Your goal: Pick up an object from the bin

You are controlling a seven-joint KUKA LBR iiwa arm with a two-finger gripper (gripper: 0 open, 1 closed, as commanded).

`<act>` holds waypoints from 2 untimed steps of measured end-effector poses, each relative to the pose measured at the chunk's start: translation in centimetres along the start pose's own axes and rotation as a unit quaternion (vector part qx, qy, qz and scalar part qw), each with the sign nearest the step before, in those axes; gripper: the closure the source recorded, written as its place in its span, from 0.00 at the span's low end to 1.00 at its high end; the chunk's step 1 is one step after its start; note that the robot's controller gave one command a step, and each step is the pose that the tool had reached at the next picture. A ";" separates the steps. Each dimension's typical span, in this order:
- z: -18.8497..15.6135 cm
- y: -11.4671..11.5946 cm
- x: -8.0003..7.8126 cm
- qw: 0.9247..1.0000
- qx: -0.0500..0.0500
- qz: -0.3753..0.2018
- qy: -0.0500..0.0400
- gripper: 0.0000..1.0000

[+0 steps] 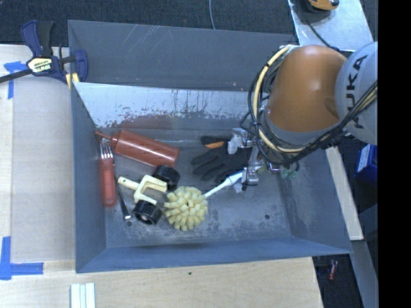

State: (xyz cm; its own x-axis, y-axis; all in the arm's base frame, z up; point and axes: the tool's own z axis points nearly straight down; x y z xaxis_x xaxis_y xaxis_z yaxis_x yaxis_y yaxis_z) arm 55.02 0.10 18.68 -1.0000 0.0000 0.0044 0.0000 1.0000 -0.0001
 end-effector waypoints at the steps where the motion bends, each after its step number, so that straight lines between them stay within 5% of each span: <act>1: -0.4 0.0 -0.2 1.000 0.000 0.000 -0.004 0.00; 2: 6.1 0.4 -3.5 0.998 0.000 -0.069 -0.005 0.00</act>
Offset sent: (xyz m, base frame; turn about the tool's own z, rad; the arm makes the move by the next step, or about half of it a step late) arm 0.0587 0.0068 -0.1168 -0.2462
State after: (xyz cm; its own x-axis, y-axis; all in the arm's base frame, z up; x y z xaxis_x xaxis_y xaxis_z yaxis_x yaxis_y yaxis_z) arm 58.50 0.50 12.59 -0.9906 -0.1369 -0.0063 -0.1369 0.9906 -0.0012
